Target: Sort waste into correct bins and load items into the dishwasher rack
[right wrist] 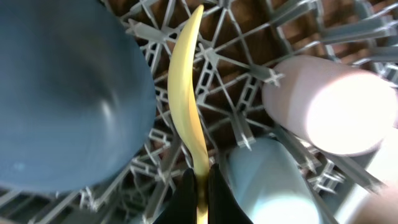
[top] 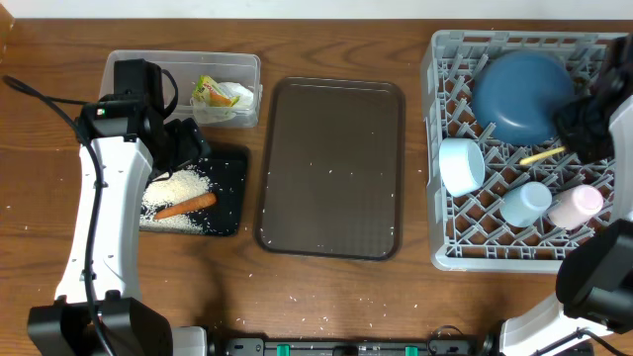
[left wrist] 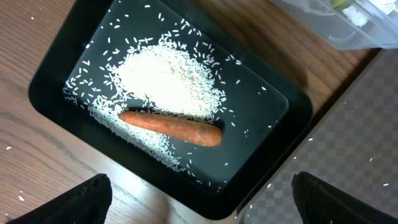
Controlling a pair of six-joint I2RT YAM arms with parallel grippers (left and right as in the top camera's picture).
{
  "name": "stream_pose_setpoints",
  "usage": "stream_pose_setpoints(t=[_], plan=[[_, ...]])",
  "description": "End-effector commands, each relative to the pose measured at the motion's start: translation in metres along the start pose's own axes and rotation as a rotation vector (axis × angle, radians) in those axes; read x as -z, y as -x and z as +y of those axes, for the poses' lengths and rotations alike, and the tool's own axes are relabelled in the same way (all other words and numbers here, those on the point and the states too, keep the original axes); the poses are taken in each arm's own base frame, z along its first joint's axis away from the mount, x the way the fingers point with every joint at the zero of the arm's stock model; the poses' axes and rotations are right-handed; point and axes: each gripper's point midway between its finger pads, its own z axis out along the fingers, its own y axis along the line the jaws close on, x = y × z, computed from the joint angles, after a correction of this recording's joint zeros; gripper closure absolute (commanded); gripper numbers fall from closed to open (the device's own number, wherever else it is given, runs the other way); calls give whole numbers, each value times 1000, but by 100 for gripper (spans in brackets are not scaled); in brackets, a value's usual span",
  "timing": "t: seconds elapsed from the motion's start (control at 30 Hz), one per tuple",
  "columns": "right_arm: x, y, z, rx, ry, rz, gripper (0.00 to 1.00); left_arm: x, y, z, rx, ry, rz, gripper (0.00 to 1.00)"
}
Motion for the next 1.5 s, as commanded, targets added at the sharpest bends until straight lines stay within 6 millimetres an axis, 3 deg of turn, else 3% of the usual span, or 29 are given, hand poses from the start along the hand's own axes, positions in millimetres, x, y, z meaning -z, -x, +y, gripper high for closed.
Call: stream_pose_setpoints(t=[0.0,0.43,0.57,0.63,0.67,0.7,0.73,0.77,0.97,1.13,1.3,1.47], plan=[[-14,-1,-5,-45,-13,-7,99,-2,-2,4,10,12,10,5],[-17,-11,1,67,32,41,80,-2,-2,4,9,12,10,5],[2,-16,17,269,143,57,76,-2,-2,4,9,12,10,5],[25,-28,37,520,297,67,72,-2,-2,4,9,12,10,5],[41,-37,47,657,391,70,63,-2,-2,4,9,12,10,5],[57,-48,52,763,471,68,46,-2,-2,4,9,12,10,5],[72,-56,55,838,528,62,27,-2,-2,4,9,12,10,5],[88,-65,54,912,576,48,1,-2,-2,4,9,12,10,5],[163,-117,17,1122,654,-10,1,-2,-2,4,9,12,10,5],[204,-150,-15,1142,708,-13,1,-2,-2,4,9,12,10,5],[225,-150,-39,1192,706,-120,1,-2,-2,4,9,12,10,5],[229,-132,-54,1172,622,-249,1,-2,-2,4,9,12,10,5]])
